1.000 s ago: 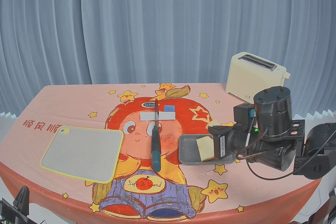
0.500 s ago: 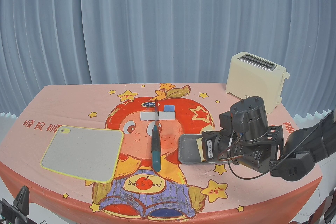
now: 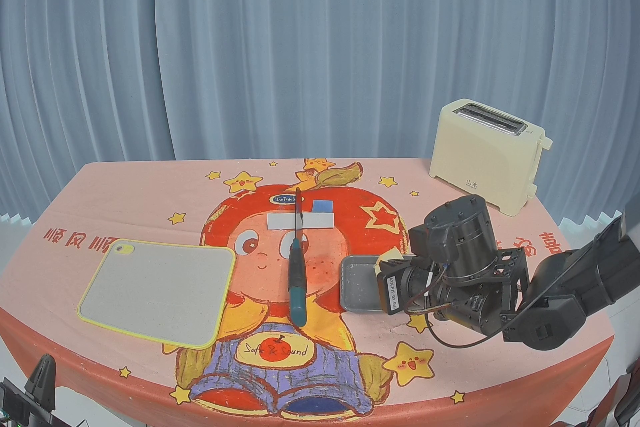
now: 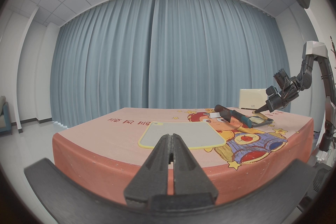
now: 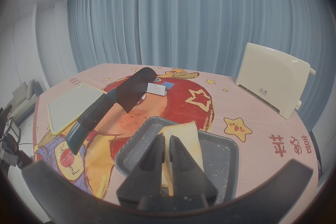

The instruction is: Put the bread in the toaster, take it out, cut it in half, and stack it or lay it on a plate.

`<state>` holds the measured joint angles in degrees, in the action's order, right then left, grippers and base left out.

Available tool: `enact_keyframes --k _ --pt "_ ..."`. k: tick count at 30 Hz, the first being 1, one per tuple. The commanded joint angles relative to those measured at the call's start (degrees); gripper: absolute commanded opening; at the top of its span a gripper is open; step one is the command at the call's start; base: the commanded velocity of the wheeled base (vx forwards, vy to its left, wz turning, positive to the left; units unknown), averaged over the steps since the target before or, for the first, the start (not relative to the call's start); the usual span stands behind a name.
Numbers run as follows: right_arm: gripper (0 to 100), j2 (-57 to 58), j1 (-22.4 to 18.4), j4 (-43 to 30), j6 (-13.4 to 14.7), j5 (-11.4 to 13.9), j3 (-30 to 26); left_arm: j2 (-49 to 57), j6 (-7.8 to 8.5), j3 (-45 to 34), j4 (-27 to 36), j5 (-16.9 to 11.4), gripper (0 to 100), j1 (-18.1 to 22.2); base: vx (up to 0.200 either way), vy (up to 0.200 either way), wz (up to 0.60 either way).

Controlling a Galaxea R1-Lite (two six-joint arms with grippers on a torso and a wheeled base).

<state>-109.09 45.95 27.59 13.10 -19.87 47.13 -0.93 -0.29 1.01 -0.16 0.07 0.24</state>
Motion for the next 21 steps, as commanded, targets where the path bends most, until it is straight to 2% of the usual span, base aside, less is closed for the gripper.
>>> enact_keyframes --k 1,16,17,21 --pt "0 -0.42 -0.16 0.01 -0.01 0.01 0.07 0.57 0.03 -1.01 -0.02 0.01 0 0.02 0.000 0.000 0.00" --pt "0 -1.21 -0.68 1.07 -0.01 -0.08 0.77 0.57 -0.06 -1.01 -0.02 0.01 0 0.02 0.000 0.000 0.00" --pt "100 -1.38 -0.68 1.77 -0.01 -0.17 0.68 0.57 0.03 -1.01 -0.02 0.01 0 0.02 0.000 0.000 0.00" --pt "100 -2.09 -0.77 3.26 -0.01 -0.52 0.42 0.57 0.03 -1.01 -0.02 0.01 0 0.02 0.000 0.000 0.00"
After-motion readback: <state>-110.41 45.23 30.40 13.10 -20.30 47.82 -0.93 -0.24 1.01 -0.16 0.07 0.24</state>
